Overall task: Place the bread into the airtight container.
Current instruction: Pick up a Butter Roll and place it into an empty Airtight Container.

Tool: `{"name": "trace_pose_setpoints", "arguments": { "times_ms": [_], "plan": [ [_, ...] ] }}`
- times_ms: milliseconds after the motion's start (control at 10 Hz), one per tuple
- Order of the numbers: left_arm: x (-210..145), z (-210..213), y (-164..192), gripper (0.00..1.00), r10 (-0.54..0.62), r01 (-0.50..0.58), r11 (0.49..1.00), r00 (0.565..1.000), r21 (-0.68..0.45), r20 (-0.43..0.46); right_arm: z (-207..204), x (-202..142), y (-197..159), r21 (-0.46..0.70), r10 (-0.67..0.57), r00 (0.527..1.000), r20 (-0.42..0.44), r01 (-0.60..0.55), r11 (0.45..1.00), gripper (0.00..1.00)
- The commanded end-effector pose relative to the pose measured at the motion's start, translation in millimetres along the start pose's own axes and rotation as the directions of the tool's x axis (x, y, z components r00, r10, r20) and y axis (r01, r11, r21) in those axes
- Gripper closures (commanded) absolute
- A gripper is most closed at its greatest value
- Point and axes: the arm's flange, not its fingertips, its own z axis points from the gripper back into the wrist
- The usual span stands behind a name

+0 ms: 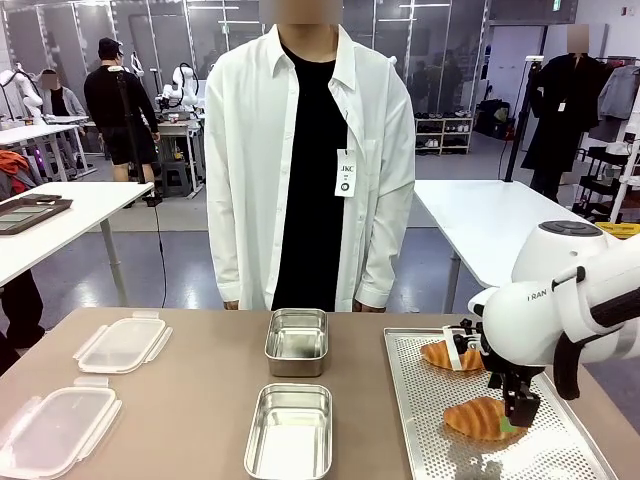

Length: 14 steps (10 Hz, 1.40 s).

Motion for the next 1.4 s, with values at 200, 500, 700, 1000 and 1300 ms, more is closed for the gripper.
{"name": "trace_pose_setpoints", "arguments": {
  "times_ms": [200, 500, 700, 1000, 1300],
  "plan": [
    [0.2, 1.7, -1.0, 0.00, -0.015, 0.015, 1.000, 1.000, -0.001, -0.005, -15.0, -1.4, -4.3, 0.027, 0.028, 0.999, 0.019, -0.028, 0.999, 0.10],
    [0.2, 1.7, -1.0, 0.00, -0.015, 0.015, 1.000, 1.000, -0.001, -0.005, -22.1, 0.0, -4.5, 0.051, 0.017, 0.999, 0.027, -0.019, 0.999, 0.41],
    [0.2, 1.7, -1.0, 0.00, -0.015, 0.015, 1.000, 1.000, -0.001, -0.005, -21.3, -1.7, -6.3, 0.049, 0.006, 1.000, 0.028, -0.008, 0.999, 0.60],
    [0.2, 1.7, -1.0, 0.00, -0.015, 0.015, 1.000, 1.000, -0.001, -0.005, -12.5, 2.3, -3.5, 0.067, -0.007, 1.000, 0.026, 0.006, 0.998, 0.86],
    [0.2, 1.7, -1.0, 0.00, -0.015, 0.015, 1.000, 1.000, -0.001, -0.005, 57.7, 21.0, -0.9, 0.029, -0.016, 0.999, 0.037, 0.015, 0.999, 0.86]
  ]
}}
